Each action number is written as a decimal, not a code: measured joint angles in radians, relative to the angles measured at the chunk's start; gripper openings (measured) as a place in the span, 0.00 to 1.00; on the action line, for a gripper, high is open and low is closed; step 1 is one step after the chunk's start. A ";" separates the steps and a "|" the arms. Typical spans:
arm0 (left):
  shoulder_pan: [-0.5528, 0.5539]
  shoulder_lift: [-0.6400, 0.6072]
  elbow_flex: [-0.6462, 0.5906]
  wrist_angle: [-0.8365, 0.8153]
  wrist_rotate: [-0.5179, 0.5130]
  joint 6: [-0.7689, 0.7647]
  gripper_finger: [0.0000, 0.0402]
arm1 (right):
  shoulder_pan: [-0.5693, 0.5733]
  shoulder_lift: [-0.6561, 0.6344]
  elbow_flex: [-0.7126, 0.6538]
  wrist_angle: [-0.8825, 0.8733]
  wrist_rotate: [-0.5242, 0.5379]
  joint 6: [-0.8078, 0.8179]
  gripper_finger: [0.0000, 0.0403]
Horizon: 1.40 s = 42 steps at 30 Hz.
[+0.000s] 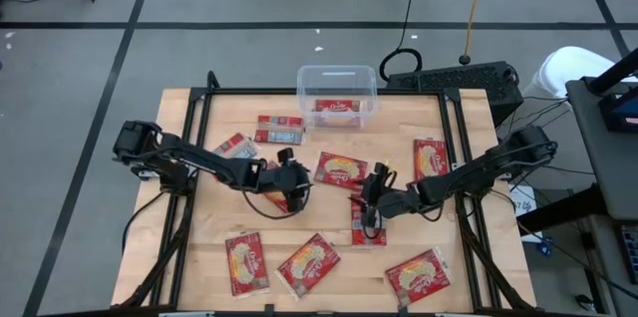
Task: Sort popcorn bags into baskets
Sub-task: Put the popcorn bags into the transparent bin
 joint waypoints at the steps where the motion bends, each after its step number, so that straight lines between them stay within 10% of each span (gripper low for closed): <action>1: 0.000 0.000 -0.028 0.038 0.007 0.016 0.57 | 0.000 0.011 0.000 0.023 0.000 0.000 0.53; 18: 0.059 0.295 -0.078 0.439 0.048 0.054 0.54 | 0.063 0.037 -0.001 0.127 0.004 0.060 0.53; 30: 0.082 0.385 -0.038 0.472 -0.017 0.116 0.03 | 0.082 0.037 -0.001 0.111 0.008 0.054 0.53; 42: 0.022 0.261 -0.043 0.469 -0.080 0.589 0.01 | 0.038 -0.008 0.153 -0.211 0.022 0.030 0.53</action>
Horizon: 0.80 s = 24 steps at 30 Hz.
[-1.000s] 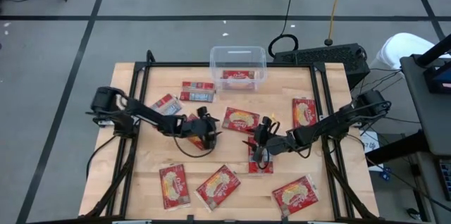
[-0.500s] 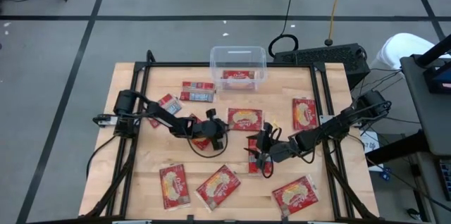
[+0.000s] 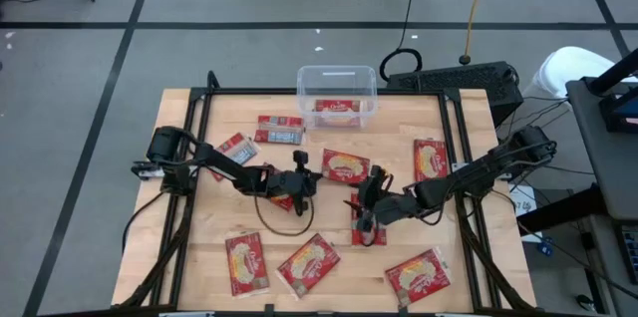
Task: Sort popcorn bags into baskets
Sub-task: Put the popcorn bags into the transparent bin
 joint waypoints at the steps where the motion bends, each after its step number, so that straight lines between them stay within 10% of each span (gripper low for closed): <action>1: -0.010 -0.005 0.000 -0.004 0.001 0.057 0.01 | -0.005 0.003 0.023 -0.050 -0.013 -0.008 0.53; 7: -0.040 -0.013 0.000 0.045 -0.007 0.226 0.00 | -0.017 0.015 0.067 -0.139 -0.020 -0.086 0.53; 24: -0.069 -0.014 0.001 0.183 -0.018 -0.098 0.00 | -0.021 0.218 0.067 -0.058 0.144 -0.101 0.53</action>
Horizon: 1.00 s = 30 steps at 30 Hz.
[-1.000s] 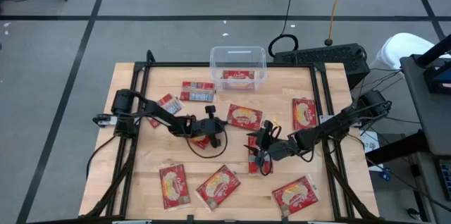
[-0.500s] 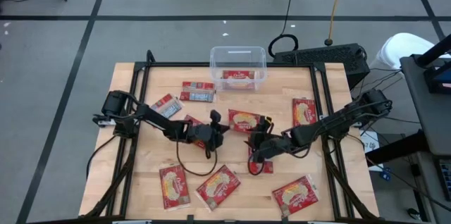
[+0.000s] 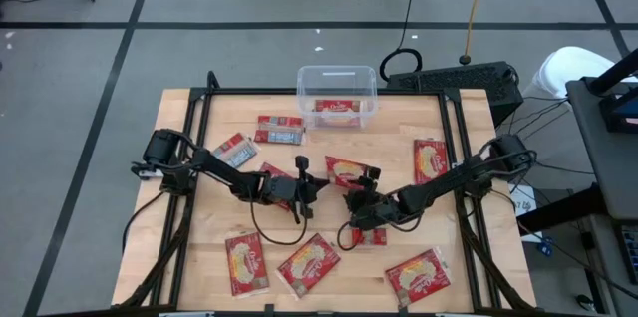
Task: Sort popcorn bags into baskets
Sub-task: Put the popcorn bags into the transparent bin
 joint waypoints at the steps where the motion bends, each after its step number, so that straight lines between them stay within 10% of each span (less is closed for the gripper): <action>1: -0.003 0.000 0.000 -0.002 0.000 -0.014 0.00 | -0.003 0.014 0.000 -0.001 0.000 0.007 0.53; 8: -0.033 0.000 0.000 0.029 -0.008 -0.068 0.00 | -0.004 0.063 -0.001 -0.001 0.130 0.046 0.44; 17: -0.083 -0.004 0.001 0.063 -0.026 -0.136 0.04 | -0.004 0.017 -0.001 0.028 0.053 -0.072 0.04; 30: -0.232 -0.423 0.002 -0.287 -0.089 -0.361 0.21 | 0.028 -0.189 -0.002 -0.055 -0.117 -0.382 0.06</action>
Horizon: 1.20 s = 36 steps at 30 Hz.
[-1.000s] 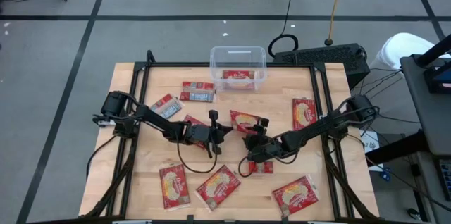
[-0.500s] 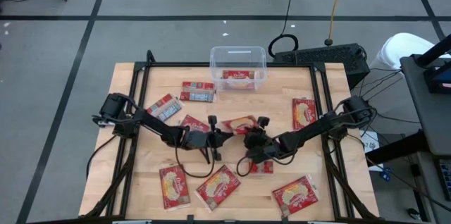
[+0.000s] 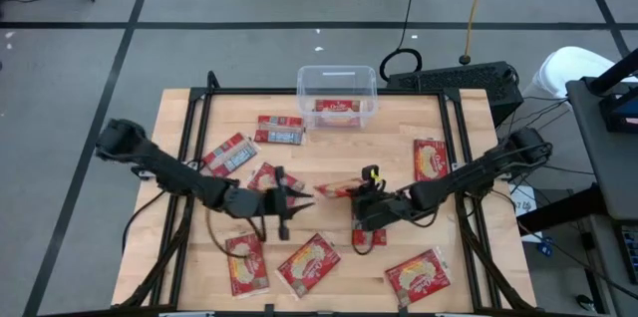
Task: Sort popcorn bags into baskets
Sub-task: Put the popcorn bags into the transparent bin
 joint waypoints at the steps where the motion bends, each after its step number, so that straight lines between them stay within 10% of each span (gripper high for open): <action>1: -0.004 -0.034 0.001 -0.052 -0.025 -0.032 0.22 | 0.006 -0.019 0.000 0.000 -0.030 -0.046 0.05; 14: 0.038 -0.058 -0.005 -0.369 0.043 -0.300 0.22 | 0.062 -0.090 0.000 0.009 -0.252 -0.623 0.02; 30: 0.274 0.188 -0.001 0.105 0.711 -0.270 0.22 | 0.062 -0.090 0.000 0.158 -0.647 -1.080 0.02; 36: 0.366 0.282 -0.001 0.267 0.834 -0.331 0.42 | 0.062 -0.066 0.000 0.159 -0.643 -1.126 0.02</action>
